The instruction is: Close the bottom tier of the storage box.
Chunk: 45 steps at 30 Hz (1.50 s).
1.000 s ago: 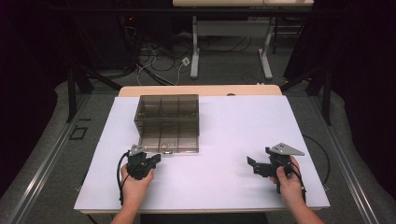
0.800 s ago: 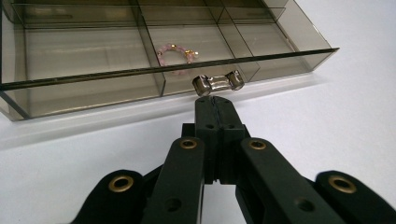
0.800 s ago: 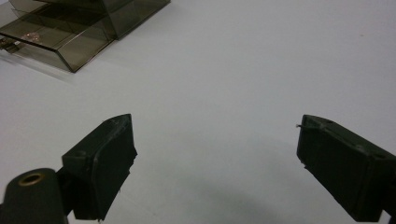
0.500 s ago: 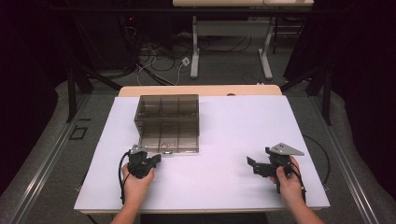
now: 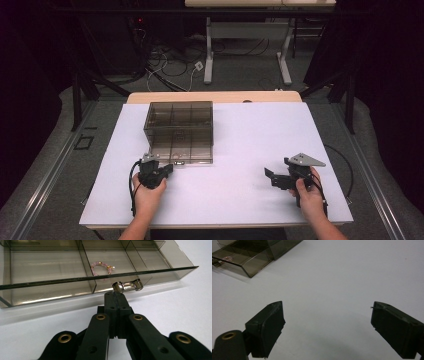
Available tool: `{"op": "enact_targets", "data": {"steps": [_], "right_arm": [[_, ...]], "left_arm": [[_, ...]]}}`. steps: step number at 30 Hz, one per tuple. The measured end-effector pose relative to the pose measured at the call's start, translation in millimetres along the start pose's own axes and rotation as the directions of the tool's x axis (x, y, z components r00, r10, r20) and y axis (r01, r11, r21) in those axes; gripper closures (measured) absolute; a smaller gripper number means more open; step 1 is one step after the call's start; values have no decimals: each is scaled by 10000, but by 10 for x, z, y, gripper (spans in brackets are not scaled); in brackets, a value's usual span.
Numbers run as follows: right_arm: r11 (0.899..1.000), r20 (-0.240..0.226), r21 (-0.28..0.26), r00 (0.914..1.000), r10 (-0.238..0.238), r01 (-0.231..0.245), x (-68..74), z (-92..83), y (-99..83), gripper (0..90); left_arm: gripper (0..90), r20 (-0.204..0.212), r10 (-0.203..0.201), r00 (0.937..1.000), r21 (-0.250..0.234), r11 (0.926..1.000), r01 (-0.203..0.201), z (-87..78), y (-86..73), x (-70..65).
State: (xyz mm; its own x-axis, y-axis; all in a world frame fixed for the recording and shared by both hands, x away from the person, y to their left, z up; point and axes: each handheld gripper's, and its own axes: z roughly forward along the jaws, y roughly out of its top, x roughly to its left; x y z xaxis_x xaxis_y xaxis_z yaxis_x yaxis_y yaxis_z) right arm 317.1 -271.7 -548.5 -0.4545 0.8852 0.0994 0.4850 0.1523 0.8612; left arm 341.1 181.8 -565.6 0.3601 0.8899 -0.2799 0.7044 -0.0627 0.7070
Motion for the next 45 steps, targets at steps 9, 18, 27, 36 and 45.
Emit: {"op": "enact_targets", "data": {"steps": [9, 18, 27, 36, 45], "right_arm": [[9999, -15, 30, 9999, 107, -107, -11, 12, -5, 115], [10000, -9, 46, 10000, 46, -46, -8, 15, -6, 115], [10000, 44, 78, 10000, -13, 13, 1, 11, -10, 115], [9999, 48, 98, 10000, 22, -22, 24, 1, -16, 114], [9999, 58, 102, 10000, 54, -55, 25, 8, -15, 115]], "left_arm": [[900, 75, -120, 9999, 13, 9999, 120, 54, 22, 10], [900, 212, -428, 9989, -3, 9991, 428, 75, 36, 43], [900, 246, -646, 9976, -41, 9979, 647, 88, 59, 57], [900, 391, -914, 9951, -36, 9958, 916, 121, 95, 77], [900, 398, -999, 9942, 15, 9950, 1000, 168, 130, 88]]}}
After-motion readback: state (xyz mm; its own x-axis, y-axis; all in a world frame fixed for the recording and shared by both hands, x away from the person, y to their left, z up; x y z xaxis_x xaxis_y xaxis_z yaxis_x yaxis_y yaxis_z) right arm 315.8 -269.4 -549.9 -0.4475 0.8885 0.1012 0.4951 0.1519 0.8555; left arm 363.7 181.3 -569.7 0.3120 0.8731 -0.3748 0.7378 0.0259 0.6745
